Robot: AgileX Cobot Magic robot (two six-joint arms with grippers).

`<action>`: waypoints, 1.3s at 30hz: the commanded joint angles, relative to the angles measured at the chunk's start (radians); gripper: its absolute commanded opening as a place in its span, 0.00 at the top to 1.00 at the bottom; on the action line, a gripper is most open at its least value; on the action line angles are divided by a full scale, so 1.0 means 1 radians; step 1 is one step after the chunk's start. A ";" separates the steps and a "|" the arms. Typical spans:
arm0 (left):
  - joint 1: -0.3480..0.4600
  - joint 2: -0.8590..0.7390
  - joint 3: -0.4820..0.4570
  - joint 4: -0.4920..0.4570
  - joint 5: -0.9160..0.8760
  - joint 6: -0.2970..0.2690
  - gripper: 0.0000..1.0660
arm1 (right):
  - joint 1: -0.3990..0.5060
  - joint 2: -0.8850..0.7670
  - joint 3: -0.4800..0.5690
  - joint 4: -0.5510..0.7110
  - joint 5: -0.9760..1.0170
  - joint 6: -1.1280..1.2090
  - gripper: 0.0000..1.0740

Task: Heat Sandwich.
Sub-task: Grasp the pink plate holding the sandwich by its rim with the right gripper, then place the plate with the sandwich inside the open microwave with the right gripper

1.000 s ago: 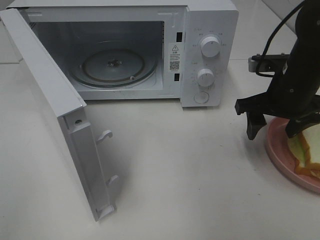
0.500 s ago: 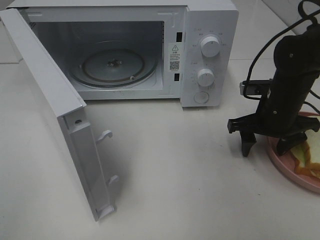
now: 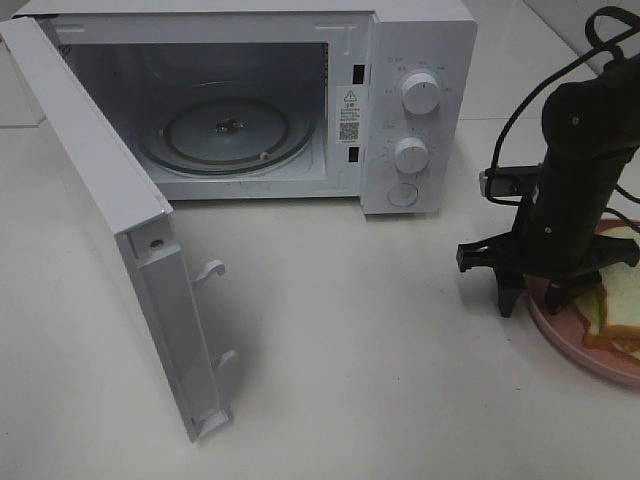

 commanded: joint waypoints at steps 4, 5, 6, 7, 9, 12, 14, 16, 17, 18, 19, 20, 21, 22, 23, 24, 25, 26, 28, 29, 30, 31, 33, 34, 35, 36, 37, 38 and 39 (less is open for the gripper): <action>0.001 -0.012 0.002 0.000 -0.013 -0.001 0.19 | -0.001 0.024 0.012 -0.021 0.012 0.031 0.86; 0.001 -0.012 0.002 0.000 -0.013 -0.001 0.19 | -0.001 0.024 0.012 -0.026 0.018 0.031 0.89; 0.001 -0.012 0.002 0.000 -0.013 -0.001 0.19 | -0.001 0.024 0.012 -0.033 0.023 0.029 0.94; 0.001 -0.012 0.002 0.000 -0.013 -0.001 0.19 | -0.001 0.024 0.012 -0.033 0.023 0.029 0.94; 0.001 -0.012 0.002 0.000 -0.013 -0.001 0.19 | -0.001 0.024 0.012 -0.051 0.037 0.026 1.00; 0.001 -0.012 0.002 0.000 -0.013 -0.001 0.19 | -0.001 0.024 0.012 -0.052 0.041 0.022 1.00; 0.001 -0.012 0.002 0.000 -0.013 -0.001 0.19 | -0.001 0.024 0.012 -0.052 0.044 0.020 1.00; 0.001 -0.012 0.002 0.000 -0.013 -0.001 0.19 | -0.001 0.024 0.012 -0.052 0.044 0.020 1.00; 0.001 -0.012 0.002 0.000 -0.013 -0.001 0.19 | -0.001 0.024 0.012 -0.052 0.046 0.020 1.00; 0.001 -0.012 0.002 0.000 -0.013 -0.001 0.19 | -0.001 0.024 0.012 -0.052 0.048 0.020 1.00; 0.001 -0.012 0.002 0.000 -0.013 -0.001 0.19 | -0.001 0.024 0.012 -0.052 0.048 0.019 1.00; 0.001 -0.012 0.002 0.000 -0.013 -0.001 0.19 | -0.001 0.024 0.012 -0.052 0.048 0.019 1.00; 0.001 -0.012 0.002 0.000 -0.013 -0.001 0.19 | -0.001 0.024 0.012 -0.052 0.048 0.019 1.00; 0.001 -0.012 0.002 0.000 -0.013 -0.001 0.19 | -0.001 0.024 0.012 -0.052 0.048 0.019 1.00; 0.001 -0.012 0.002 0.000 -0.013 -0.001 0.19 | -0.001 0.024 0.012 -0.052 0.048 0.019 1.00; 0.001 -0.012 0.002 0.000 -0.013 -0.001 0.19 | -0.001 0.024 0.012 -0.052 0.049 0.019 1.00; 0.001 -0.012 0.002 0.000 -0.013 -0.001 0.19 | -0.001 0.024 0.012 -0.052 0.049 0.019 1.00; 0.001 -0.012 0.002 0.000 -0.013 -0.001 0.19 | -0.001 0.024 0.012 -0.052 0.051 0.017 1.00; 0.001 -0.012 0.002 0.000 -0.013 -0.001 0.19 | -0.001 0.024 0.012 -0.052 0.054 0.011 1.00; 0.001 -0.012 0.002 0.000 -0.013 -0.001 0.19 | -0.001 0.024 0.012 -0.052 0.054 0.011 1.00; 0.001 -0.012 0.002 0.000 -0.013 -0.001 0.19 | -0.001 0.024 0.012 -0.052 0.057 0.003 1.00; 0.001 -0.012 0.002 0.000 -0.013 -0.001 0.19 | -0.001 0.024 0.012 -0.052 0.059 -0.001 1.00; 0.001 -0.012 0.002 0.000 -0.013 -0.001 0.19 | -0.001 0.024 0.012 -0.052 0.060 -0.006 1.00; 0.001 -0.012 0.002 0.000 -0.013 -0.001 0.19 | -0.001 0.024 0.012 -0.052 0.060 -0.006 1.00; 0.001 -0.012 0.002 0.000 -0.013 -0.001 0.19 | -0.001 0.024 0.012 -0.052 0.064 -0.009 1.00; 0.001 -0.012 0.002 0.000 -0.013 -0.001 0.19 | -0.001 0.024 0.012 -0.052 0.066 -0.017 1.00; 0.001 -0.012 0.002 0.000 -0.013 -0.001 0.19 | -0.001 0.024 0.012 -0.052 0.071 -0.029 1.00; 0.001 -0.012 0.002 0.000 -0.013 -0.001 0.19 | -0.001 0.024 0.012 -0.053 0.087 -0.041 1.00; 0.001 -0.012 0.002 0.000 -0.013 -0.001 0.19 | -0.001 0.024 0.012 -0.053 0.087 -0.041 1.00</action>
